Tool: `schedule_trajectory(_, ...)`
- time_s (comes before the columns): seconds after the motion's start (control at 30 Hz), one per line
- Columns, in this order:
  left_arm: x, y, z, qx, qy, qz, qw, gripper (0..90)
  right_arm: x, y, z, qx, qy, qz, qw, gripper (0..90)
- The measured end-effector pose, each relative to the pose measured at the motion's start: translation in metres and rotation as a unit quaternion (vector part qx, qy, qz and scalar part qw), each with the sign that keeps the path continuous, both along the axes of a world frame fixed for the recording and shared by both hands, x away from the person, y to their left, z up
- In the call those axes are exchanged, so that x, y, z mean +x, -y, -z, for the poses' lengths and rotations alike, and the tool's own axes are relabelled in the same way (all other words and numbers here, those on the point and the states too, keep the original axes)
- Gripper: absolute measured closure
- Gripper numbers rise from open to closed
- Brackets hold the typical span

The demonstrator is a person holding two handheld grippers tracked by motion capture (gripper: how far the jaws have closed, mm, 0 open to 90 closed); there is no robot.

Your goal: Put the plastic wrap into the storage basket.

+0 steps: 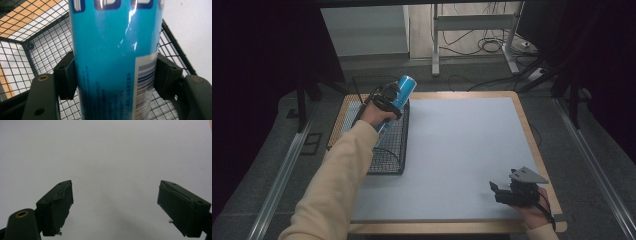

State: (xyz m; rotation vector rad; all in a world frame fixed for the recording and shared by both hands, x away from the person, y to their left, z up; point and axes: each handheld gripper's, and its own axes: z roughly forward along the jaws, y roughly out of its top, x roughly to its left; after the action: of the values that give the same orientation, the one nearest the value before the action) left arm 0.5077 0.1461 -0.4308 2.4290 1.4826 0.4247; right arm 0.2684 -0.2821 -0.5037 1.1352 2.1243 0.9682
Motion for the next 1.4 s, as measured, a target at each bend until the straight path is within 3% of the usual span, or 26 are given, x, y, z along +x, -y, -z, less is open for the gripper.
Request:
schedule_trajectory(0.27,0.001,0.0,0.003,0.005,0.006,-0.003,1.0,30.6,-0.001,-0.002,0.0,-0.001,-0.001,-0.003,1.0,13.5)
schedule_trajectory(0.37,0.0,-0.002,-0.001,-0.007,0.012,-0.01,0.9998,23.0,-0.001,-0.001,0.0,-0.002,-0.001,-0.004,1.0,13.5)
schedule_trajectory(0.43,-0.005,-0.002,-0.009,-0.006,0.027,-0.016,0.9995,17.6,-0.001,-0.001,-0.001,0.0,-0.001,-0.003,1.0,13.5)
schedule_trajectory(0.53,-0.014,-0.004,-0.02,-0.04,0.027,-0.015,0.9987,13.4,-0.001,0.0,-0.001,0.0,0.0,-0.003,1.0,13.5)
schedule_trajectory(0.6,-0.023,-0.004,-0.027,-0.053,0.041,-0.011,0.9977,12.7,0.0,0.0,-0.001,0.0,-0.001,-0.002,1.0,13.5)
schedule_trajectory(0.77,-0.051,0.0,-0.043,-0.085,0.061,0.023,0.9943,11.5,-0.002,-0.001,-0.003,-0.001,0.003,-0.004,1.0,13.5)
schedule_trajectory(0.87,-0.073,0.004,-0.052,-0.115,0.077,0.045,0.9894,12.2,-0.003,-0.002,-0.004,-0.001,0.006,-0.006,1.0,13.5)
schedule_trajectory(1.07,-0.118,0.023,-0.057,-0.13,0.099,0.098,0.9817,12.8,-0.002,-0.002,-0.004,-0.001,0.007,-0.005,1.0,13.5)
schedule_trajectory(1.2,-0.148,0.035,-0.054,-0.163,0.106,0.137,0.9713,13.4,-0.002,-0.002,-0.005,-0.001,0.008,-0.005,1.0,13.5)
schedule_trajectory(1.27,-0.162,0.041,-0.05,-0.164,0.103,0.157,0.9684,13.4,-0.003,-0.003,-0.005,-0.003,0.009,-0.006,0.9999,13.5)
schedule_trajectory(1.33,-0.174,0.045,-0.045,-0.18,0.102,0.174,0.9627,13.6,-0.004,-0.004,-0.005,-0.002,0.01,-0.009,0.9999,13.5)
schedule_trajectory(1.37,-0.182,0.047,-0.04,-0.197,0.099,0.182,0.9583,14.1,-0.004,-0.004,-0.006,-0.002,0.011,-0.009,0.9999,13.5)
schedule_trajectory(1.4,-0.187,0.049,-0.036,-0.199,0.1,0.187,0.9568,14.2,-0.004,-0.005,-0.006,-0.003,0.011,-0.01,0.9999,13.5)
